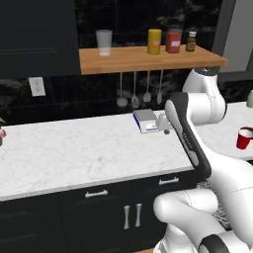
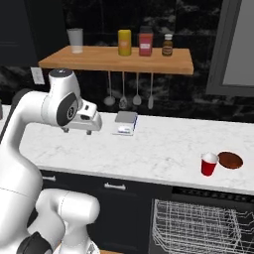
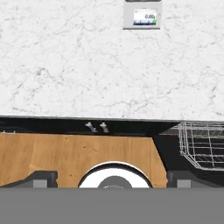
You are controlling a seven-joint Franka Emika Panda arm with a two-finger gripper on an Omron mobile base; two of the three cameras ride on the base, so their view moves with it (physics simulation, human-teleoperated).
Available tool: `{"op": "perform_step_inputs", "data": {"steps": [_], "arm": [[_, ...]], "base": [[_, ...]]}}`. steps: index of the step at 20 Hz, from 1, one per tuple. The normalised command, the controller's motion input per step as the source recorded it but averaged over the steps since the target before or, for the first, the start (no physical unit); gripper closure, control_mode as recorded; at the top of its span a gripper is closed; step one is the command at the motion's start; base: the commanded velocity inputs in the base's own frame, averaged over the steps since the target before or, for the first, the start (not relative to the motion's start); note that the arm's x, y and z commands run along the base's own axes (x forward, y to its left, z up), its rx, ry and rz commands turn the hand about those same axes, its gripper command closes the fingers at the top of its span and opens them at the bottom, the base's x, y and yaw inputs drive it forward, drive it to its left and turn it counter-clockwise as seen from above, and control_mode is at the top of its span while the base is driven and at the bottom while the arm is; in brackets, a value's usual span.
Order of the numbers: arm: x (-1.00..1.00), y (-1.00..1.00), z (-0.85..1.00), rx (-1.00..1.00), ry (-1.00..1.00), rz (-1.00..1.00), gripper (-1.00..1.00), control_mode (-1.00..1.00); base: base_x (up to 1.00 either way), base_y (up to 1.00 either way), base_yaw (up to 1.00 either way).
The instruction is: Pick up the cup and bowl from the counter, place them in the dishwasher, and close the dishwasher door.
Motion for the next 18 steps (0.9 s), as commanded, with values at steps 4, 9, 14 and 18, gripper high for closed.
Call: {"op": "perform_step_inputs", "data": {"steps": [4,9,14,18], "arm": [[0.00,0.00,0.00,0.00,0.00,0.00,-1.00,1.00],[0.00,0.00,0.00,0.00,0.00,0.00,-1.00,1.00],[0.00,0.00,0.00,0.00,0.00,0.00,-1.00,1.00],[0.00,0.00,0.00,0.00,0.00,0.00,-1.00,1.00]], "base": [[-0.11,0.00,-0.25],[-0.09,0.01,-0.33],[-0.03,0.09,-0.37],[0.00,0.23,-0.37]]}}
